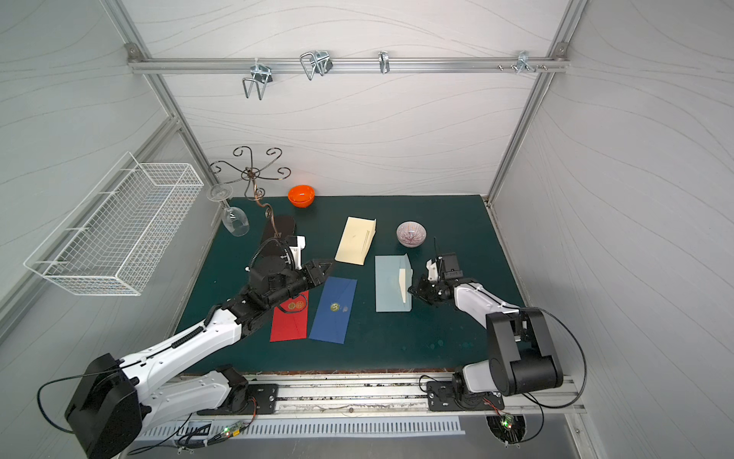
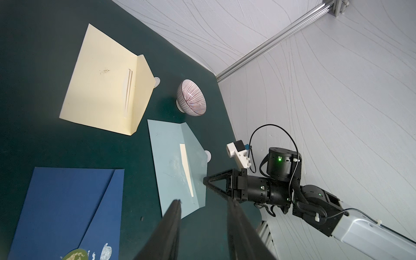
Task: Open the envelope
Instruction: Place the envelope at the center of the board, then pick up the envelope from the center of the board.
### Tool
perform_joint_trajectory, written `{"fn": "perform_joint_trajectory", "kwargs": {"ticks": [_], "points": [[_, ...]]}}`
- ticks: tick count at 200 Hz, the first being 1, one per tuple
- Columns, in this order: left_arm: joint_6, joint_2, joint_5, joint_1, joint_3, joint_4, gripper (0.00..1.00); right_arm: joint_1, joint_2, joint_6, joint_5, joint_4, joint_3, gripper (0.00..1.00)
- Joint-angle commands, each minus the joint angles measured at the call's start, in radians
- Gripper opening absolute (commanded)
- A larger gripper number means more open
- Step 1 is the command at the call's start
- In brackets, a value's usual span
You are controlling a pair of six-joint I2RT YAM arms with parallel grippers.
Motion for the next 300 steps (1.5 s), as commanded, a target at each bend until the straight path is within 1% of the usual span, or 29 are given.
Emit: {"fn": "perform_joint_trajectory", "kwargs": {"ticks": [1, 33, 44, 56, 60, 65, 72, 79, 83, 92, 101, 127, 150, 154, 162, 173, 192, 217, 231, 246, 259, 282, 300], "points": [[0.012, 0.007, -0.011, 0.004, 0.003, 0.064, 0.38, -0.019, -0.071, 0.010, -0.001, -0.041, -0.023, 0.30], [0.019, 0.025, -0.018, 0.005, 0.006, 0.041, 0.37, -0.034, -0.221, 0.026, 0.030, -0.111, -0.035, 0.39], [0.013, 0.035, -0.018, 0.004, 0.014, 0.022, 0.38, -0.035, -0.265, 0.027, 0.017, -0.126, -0.033, 0.43], [0.012, 0.048, -0.018, 0.004, 0.027, -0.011, 0.38, -0.036, -0.308, 0.027, -0.026, -0.127, -0.032, 0.47], [0.013, 0.052, -0.019, 0.004, 0.033, -0.027, 0.38, -0.035, -0.317, 0.027, -0.046, -0.124, -0.033, 0.49], [0.017, 0.057, -0.022, 0.004, 0.039, -0.046, 0.38, -0.035, -0.329, 0.030, -0.074, -0.119, -0.032, 0.55], [0.021, 0.063, -0.026, 0.005, 0.045, -0.070, 0.38, -0.034, -0.343, 0.036, -0.110, -0.109, -0.034, 0.59], [0.025, 0.067, -0.030, 0.007, 0.046, -0.088, 0.38, -0.032, -0.351, 0.043, -0.149, -0.096, -0.035, 0.66], [0.026, 0.070, -0.032, 0.010, 0.047, -0.097, 0.38, -0.029, -0.356, 0.048, -0.173, -0.087, -0.035, 0.73], [0.017, 0.072, -0.042, 0.014, 0.043, -0.117, 0.38, -0.018, -0.365, 0.058, -0.210, -0.073, -0.035, 0.77], [0.008, 0.074, -0.045, 0.023, 0.032, -0.121, 0.38, 0.005, -0.377, 0.062, -0.223, -0.066, -0.029, 0.80], [-0.011, 0.067, -0.048, 0.042, 0.000, -0.128, 0.38, 0.110, -0.413, 0.062, -0.181, -0.059, -0.012, 0.83], [-0.030, 0.066, -0.044, 0.062, -0.008, -0.170, 0.38, 0.196, -0.400, 0.059, -0.158, -0.035, 0.009, 0.83], [-0.040, 0.067, -0.037, 0.069, -0.008, -0.183, 0.38, 0.211, -0.393, 0.056, -0.155, -0.032, 0.013, 0.83], [-0.077, 0.071, -0.020, 0.085, -0.003, -0.219, 0.42, 0.238, -0.378, 0.052, -0.145, -0.029, 0.024, 0.83], [-0.111, 0.083, 0.024, 0.119, 0.000, -0.245, 0.42, 0.276, -0.351, 0.044, -0.132, -0.029, 0.042, 0.83], [-0.120, 0.102, 0.117, 0.166, -0.005, -0.254, 0.42, 0.348, -0.293, 0.039, -0.098, -0.018, 0.070, 0.83], [-0.105, 0.104, 0.120, 0.176, -0.014, -0.297, 0.41, 0.430, -0.194, 0.037, -0.058, -0.013, 0.119, 0.83], [-0.097, 0.104, 0.120, 0.177, -0.026, -0.295, 0.41, 0.457, -0.122, 0.046, -0.033, -0.032, 0.149, 0.83], [-0.082, 0.116, 0.121, 0.177, -0.033, -0.305, 0.41, 0.470, -0.042, 0.051, -0.072, -0.038, 0.184, 0.82], [-0.065, 0.140, 0.137, 0.176, -0.027, -0.319, 0.41, 0.484, 0.021, 0.059, -0.082, -0.048, 0.211, 0.81], [-0.053, 0.195, 0.188, 0.176, -0.020, -0.301, 0.41, 0.501, 0.101, 0.069, -0.089, -0.067, 0.253, 0.80], [-0.047, 0.240, 0.206, 0.176, -0.014, -0.290, 0.40, 0.512, 0.144, 0.076, -0.093, -0.080, 0.280, 0.80]]}}
